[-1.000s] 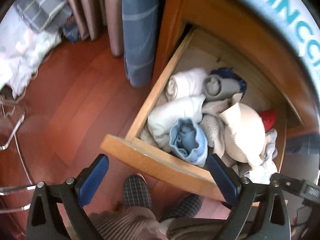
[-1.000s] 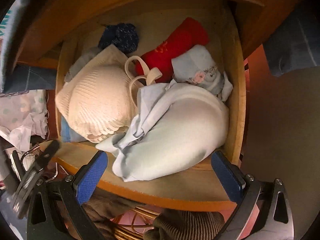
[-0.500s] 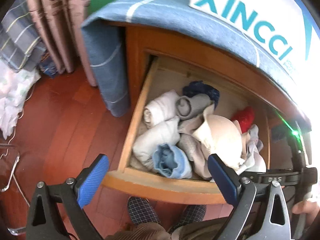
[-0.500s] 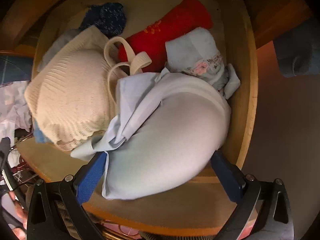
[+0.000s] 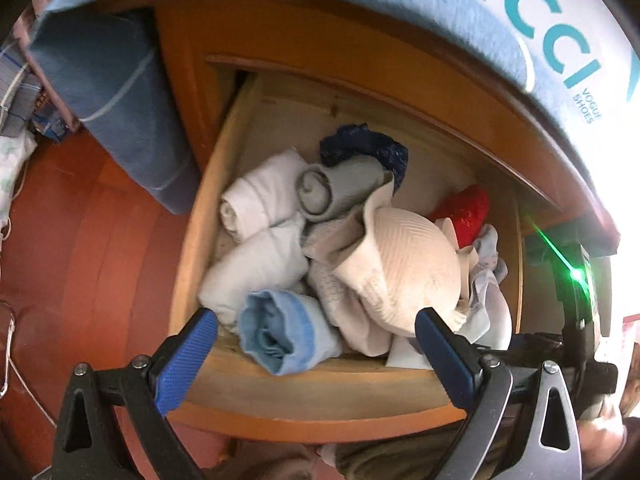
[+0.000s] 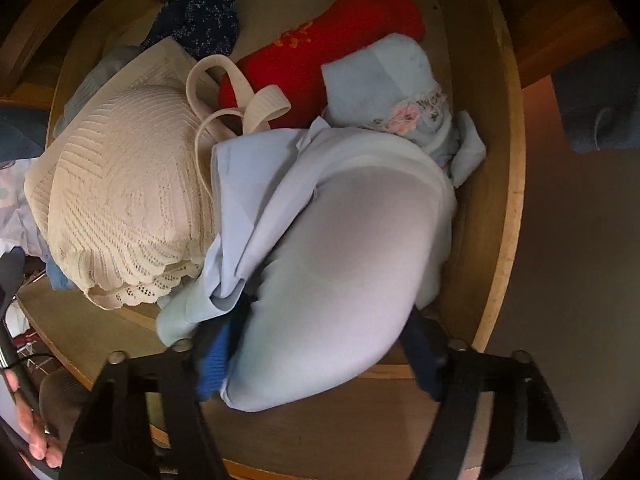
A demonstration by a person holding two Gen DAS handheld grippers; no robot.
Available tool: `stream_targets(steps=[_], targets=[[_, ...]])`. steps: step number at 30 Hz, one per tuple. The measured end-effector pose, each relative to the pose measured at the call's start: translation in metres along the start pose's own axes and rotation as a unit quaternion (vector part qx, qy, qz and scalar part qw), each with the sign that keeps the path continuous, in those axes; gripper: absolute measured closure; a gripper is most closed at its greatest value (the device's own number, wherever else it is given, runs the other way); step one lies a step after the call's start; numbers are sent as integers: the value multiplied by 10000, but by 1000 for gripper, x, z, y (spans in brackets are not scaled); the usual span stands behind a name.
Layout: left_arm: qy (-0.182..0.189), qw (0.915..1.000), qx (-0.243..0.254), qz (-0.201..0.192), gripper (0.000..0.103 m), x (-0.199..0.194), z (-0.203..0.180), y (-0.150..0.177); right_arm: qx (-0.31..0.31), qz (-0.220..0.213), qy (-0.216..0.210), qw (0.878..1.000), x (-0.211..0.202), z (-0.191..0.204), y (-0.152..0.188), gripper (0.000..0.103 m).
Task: Take underwear out of drawer
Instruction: 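Move both grippers down into the open drawer toward the garments, then grasp the white garment with the right gripper while the left gripper closes on the beige knit bra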
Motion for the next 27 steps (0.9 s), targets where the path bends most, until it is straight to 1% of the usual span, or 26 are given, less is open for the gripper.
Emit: stream_targets(steps=[1,2,3,6,8,10,15,17,22,26,27], targets=[[25,10000,-20,53,2,3,-2,-1,-11,-15,22,10000,0,1,2,50],[29,9999,-39,94,2,6,-5,-3,-19,-41,71,10000,2,1,4,55],[30,9999,-64,140,2,10,-8,-4,-7,-53,113,9999,1,2,7,56],[37,9996,-68,257,2,21,-14,-6,2,-153,141,9998,2,2,13,66],[-48,9994,-68,350,2,29,-16,-7,14,-248,136,9996,-3,3,21,73],[-13,9990,-123,422,2,35,-17,-8,57,-383,123,9992,-6,0,28,76],[-5,9986,-307,420,2,43,-19,-12,194,-681,-58,9975,-10,-6,52,80],[-43,9987,-307,403,2,46,-23,-13,255,-772,-109,9966,-11,-10,63,84],[-89,9988,-284,384,2,54,-34,-12,278,-1057,-252,9937,-14,-12,87,85],[-172,9991,-232,318,2,57,-39,-11,258,-1078,-335,9933,-8,-16,99,85],[-207,9992,-192,294,4,58,-40,-11,261,-1069,-342,9933,-7,-16,92,85]])
Point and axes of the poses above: each gripper's, at about its wrist camera, not at the fingertips, and x roughly the way its jaws point, z to its left, y to its underside, the point moved 3 cm from there along x, roughly the way its jaws point, and after that the axes turned 9 degrees about -x, right-handed, at the moved point
